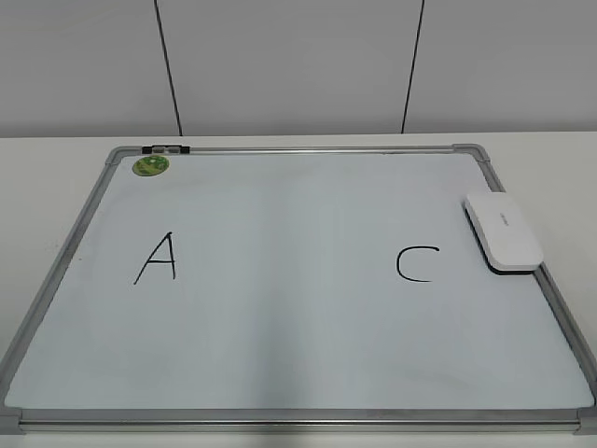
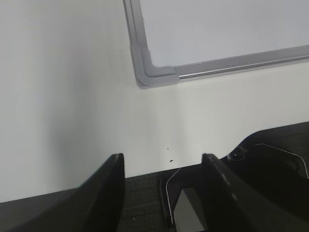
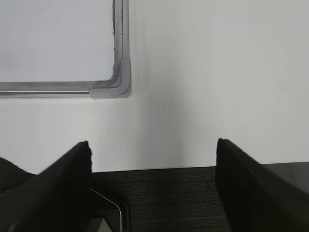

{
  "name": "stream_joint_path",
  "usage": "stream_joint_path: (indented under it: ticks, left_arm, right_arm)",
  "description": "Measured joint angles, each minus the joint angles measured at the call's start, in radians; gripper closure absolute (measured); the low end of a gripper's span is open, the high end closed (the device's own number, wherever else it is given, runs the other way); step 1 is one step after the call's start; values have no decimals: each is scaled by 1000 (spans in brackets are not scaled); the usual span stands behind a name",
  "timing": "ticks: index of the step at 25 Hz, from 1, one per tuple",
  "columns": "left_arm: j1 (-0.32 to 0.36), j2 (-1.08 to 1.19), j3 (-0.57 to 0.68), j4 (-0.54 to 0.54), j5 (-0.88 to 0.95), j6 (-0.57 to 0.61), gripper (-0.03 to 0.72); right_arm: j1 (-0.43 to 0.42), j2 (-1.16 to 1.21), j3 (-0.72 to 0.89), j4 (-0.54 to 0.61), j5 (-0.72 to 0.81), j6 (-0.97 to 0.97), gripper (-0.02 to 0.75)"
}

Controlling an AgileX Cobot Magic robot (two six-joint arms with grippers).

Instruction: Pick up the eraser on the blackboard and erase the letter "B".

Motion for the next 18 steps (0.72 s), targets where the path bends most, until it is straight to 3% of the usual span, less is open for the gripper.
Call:
stream_joint_path:
  ticks: [12,18]
  left_arm:
    - [-3,0,0,1,0,0,304]
    - [-121,-10,0,11,0,0,305]
  right_arm:
    - [0,0,0,0,0,0,147]
    - [0,0,0,0,0,0,147]
